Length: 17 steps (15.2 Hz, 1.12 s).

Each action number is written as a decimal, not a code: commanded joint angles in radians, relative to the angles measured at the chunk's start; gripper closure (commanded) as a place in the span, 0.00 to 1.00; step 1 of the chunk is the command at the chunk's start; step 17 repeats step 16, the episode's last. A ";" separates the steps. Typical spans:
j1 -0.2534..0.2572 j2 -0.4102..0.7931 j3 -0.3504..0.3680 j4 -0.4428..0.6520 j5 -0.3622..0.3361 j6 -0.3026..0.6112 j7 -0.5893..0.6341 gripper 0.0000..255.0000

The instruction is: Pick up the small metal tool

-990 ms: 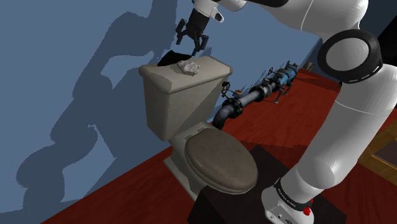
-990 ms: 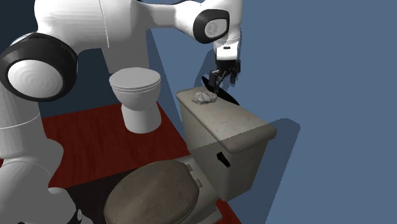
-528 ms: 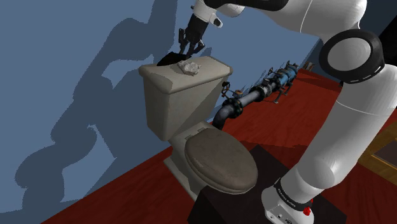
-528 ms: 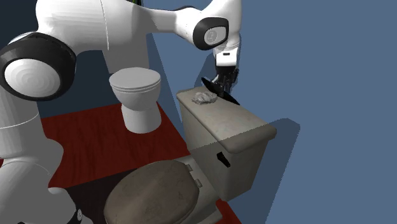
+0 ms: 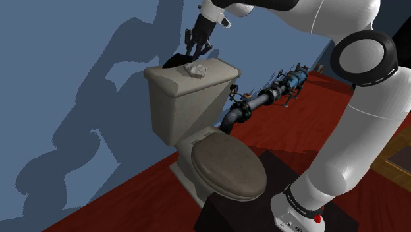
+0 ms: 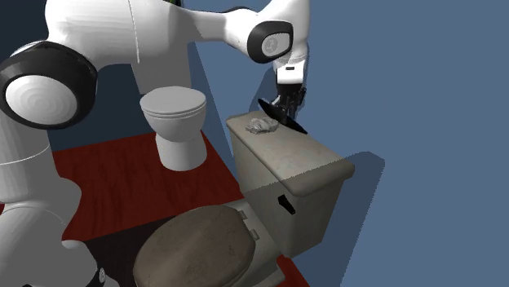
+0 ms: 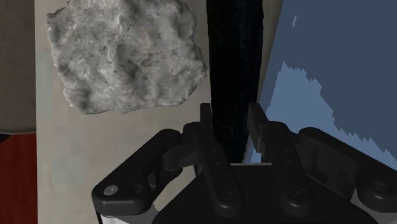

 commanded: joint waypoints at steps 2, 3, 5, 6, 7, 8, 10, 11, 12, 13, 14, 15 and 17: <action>0.002 0.006 0.001 0.042 -0.003 -0.036 0.006 1.00; 0.003 0.009 0.001 0.060 -0.005 -0.050 0.009 1.00; 0.005 0.017 0.001 0.098 -0.008 -0.080 0.015 1.00; 0.006 0.021 0.001 0.118 -0.010 -0.095 0.017 1.00; 0.008 0.026 0.002 0.138 -0.012 -0.111 0.020 1.00; 0.009 0.032 0.002 0.159 -0.014 -0.126 0.023 1.00; 0.012 0.044 0.002 0.204 -0.019 -0.159 0.030 1.00; 0.014 0.051 0.003 0.227 -0.021 -0.175 0.033 1.00; 0.017 0.058 0.003 0.252 -0.024 -0.192 0.036 1.00; 0.019 0.066 0.003 0.277 -0.027 -0.210 0.040 1.00; 0.022 0.075 0.004 0.304 -0.030 -0.227 0.043 1.00; 0.022 0.077 0.004 0.308 -0.030 -0.230 0.044 1.00; 0.022 0.076 0.004 0.308 -0.030 -0.230 0.044 1.00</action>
